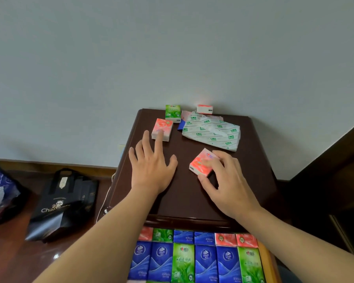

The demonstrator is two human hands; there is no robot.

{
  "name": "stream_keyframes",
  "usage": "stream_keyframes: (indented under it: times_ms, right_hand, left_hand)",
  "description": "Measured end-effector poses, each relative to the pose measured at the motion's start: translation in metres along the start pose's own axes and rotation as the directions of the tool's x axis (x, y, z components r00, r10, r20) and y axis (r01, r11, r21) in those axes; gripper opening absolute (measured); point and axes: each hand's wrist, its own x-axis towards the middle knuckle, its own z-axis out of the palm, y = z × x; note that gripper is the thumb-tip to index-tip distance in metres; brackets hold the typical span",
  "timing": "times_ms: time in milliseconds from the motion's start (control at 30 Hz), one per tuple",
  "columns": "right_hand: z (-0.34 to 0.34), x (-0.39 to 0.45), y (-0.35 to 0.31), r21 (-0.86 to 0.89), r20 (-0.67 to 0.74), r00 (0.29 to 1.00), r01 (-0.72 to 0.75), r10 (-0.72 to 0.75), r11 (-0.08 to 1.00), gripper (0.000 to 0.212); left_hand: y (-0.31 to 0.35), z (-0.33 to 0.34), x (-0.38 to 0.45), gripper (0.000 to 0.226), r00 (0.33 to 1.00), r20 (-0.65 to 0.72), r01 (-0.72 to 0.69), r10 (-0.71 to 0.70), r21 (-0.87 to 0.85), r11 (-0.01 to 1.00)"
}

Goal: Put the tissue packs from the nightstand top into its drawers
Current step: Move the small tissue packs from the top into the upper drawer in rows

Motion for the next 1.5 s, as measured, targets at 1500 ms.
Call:
stream_keyframes:
  times_ms: [1500]
  right_hand:
    - [-0.044,-0.105,-0.112,0.523,0.146,0.988,-0.036,-0.048,0.852,0.069]
  left_hand:
    - [-0.053,-0.075,-0.259,0.071,0.902,0.044,0.309,-0.429,-0.761,0.571]
